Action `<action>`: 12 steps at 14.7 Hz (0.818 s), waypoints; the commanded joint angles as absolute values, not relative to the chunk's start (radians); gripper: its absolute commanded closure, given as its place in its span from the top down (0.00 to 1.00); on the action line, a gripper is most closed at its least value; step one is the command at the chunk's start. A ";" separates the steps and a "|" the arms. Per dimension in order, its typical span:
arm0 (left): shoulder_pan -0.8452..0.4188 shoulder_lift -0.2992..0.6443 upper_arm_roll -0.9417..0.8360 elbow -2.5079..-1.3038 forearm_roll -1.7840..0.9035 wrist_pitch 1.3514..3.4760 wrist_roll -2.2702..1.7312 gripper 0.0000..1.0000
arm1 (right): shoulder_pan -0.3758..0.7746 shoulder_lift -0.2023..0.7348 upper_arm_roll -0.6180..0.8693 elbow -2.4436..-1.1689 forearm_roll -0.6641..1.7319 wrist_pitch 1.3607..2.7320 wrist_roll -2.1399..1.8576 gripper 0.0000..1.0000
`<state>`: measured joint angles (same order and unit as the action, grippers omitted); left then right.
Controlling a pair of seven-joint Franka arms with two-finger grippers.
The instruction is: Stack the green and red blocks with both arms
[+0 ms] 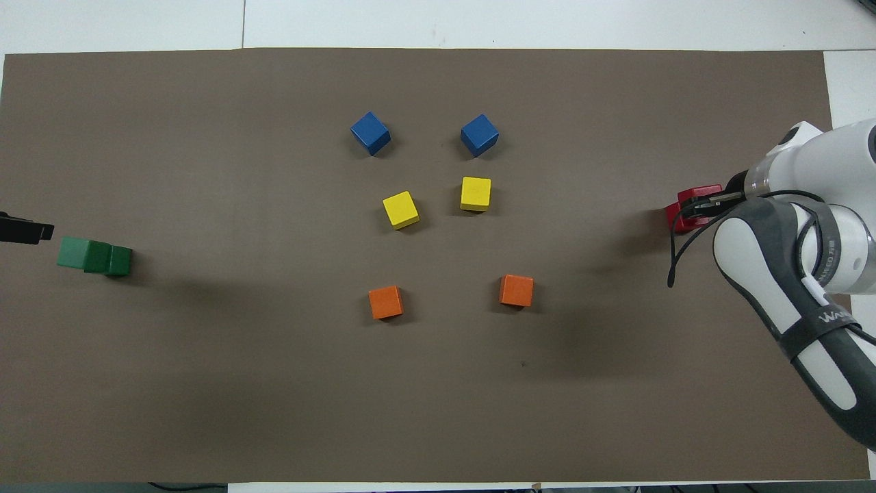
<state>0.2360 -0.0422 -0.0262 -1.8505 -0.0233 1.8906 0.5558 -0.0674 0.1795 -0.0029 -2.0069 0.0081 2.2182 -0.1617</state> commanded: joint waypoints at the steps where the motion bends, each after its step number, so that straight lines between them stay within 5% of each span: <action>1: 0.222 -0.081 -0.017 -1.858 0.000 1.864 0.540 1.00 | -0.074 0.158 -0.002 -2.039 0.026 2.243 -0.195 0.00; 12: 0.144 -0.074 -0.078 -1.747 -0.009 1.730 0.126 1.00 | -0.089 0.150 -0.003 -2.071 0.026 2.273 -0.198 0.00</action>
